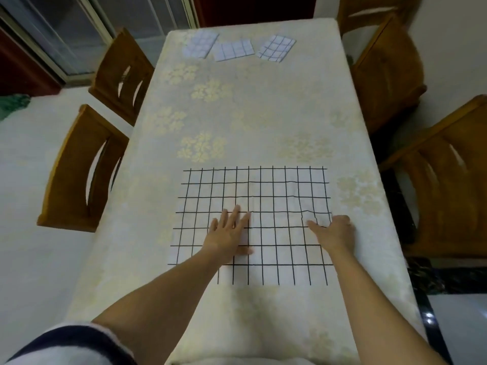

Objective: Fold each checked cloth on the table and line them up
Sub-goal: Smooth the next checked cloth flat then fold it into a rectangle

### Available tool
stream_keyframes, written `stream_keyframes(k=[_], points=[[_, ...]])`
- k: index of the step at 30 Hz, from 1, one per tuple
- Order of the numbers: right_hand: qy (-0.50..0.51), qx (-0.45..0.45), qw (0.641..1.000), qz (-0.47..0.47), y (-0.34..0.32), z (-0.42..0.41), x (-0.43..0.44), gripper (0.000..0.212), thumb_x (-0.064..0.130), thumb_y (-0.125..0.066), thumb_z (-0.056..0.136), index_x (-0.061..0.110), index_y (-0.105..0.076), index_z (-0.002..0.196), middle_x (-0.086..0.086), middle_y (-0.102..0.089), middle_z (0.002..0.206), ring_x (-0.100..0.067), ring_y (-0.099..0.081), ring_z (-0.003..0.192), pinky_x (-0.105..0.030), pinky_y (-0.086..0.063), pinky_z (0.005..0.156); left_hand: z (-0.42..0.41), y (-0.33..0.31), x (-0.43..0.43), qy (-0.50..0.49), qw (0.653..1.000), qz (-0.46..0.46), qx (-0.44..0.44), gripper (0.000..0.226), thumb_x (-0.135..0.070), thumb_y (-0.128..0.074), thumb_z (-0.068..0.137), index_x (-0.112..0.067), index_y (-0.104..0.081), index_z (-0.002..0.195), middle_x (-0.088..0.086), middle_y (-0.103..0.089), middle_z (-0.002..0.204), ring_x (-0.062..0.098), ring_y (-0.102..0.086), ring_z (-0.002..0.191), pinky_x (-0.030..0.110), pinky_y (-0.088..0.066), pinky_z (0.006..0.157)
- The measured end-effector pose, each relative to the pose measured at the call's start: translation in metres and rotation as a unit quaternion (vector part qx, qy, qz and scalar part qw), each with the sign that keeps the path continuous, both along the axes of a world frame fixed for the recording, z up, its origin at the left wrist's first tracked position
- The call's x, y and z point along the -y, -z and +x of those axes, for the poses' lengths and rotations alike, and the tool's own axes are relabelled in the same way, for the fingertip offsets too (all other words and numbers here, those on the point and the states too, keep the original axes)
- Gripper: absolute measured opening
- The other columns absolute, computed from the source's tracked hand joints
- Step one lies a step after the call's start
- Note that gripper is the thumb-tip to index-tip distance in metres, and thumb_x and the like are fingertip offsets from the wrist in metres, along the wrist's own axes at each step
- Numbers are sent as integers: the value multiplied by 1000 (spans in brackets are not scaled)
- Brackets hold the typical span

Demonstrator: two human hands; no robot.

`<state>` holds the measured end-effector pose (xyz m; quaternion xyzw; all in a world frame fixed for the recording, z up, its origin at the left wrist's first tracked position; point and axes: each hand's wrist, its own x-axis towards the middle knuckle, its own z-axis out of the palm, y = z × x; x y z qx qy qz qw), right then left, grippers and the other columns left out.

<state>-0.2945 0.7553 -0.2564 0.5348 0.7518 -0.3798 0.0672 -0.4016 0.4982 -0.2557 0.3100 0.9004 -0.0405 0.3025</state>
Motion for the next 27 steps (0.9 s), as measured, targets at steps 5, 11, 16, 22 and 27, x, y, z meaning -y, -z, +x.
stream_keyframes(k=[5, 11, 16, 22, 27], points=[[-14, -15, 997, -69, -21, 12, -21, 62, 50, -67, 88, 0, -60, 126, -16, -63, 128, -32, -60, 109, -33, -47, 90, 18, -4, 5, 6, 1000, -13, 11, 110, -66, -58, 87, -35, 21, 156, 0, 30, 164, 33, 20, 152, 57, -4, 124], [-26, -61, 997, 26, -44, 29, -19, 28, 39, -62, 94, 10, -62, 95, -10, -65, 95, -27, -54, 85, -32, -43, 76, 15, -4, -1, 2, 1000, 7, -24, 102, -57, -61, 90, -35, 12, 158, -3, 22, 167, 31, 15, 154, 55, -5, 125], [-66, -148, 987, -7, -60, 27, -10, 40, 28, -61, 97, 5, -57, 129, -14, -65, 115, -28, -59, 110, -25, -40, 87, 9, -6, -14, 4, 999, -29, 24, 104, -36, -67, 96, -36, 16, 157, -4, 27, 165, 33, 14, 154, 60, -14, 122], [-67, -292, 942, -154, -108, 2, 10, 46, 19, -58, 99, 12, -47, 144, 7, -46, 145, -4, -41, 129, -21, -35, 98, 9, -6, -17, -6, 998, -55, 17, 116, -12, -71, 92, -41, 22, 154, -7, 32, 162, 35, 13, 154, 65, -20, 118], [-175, -300, 917, -196, -143, -21, 55, 13, 21, -59, 98, 11, -65, 101, -1, -74, 99, -15, -68, 95, -28, -52, 91, 8, -16, -16, 15, 999, -42, 6, 106, -40, -68, 92, -34, 15, 159, -3, 22, 167, 33, 4, 155, 58, -28, 118]])
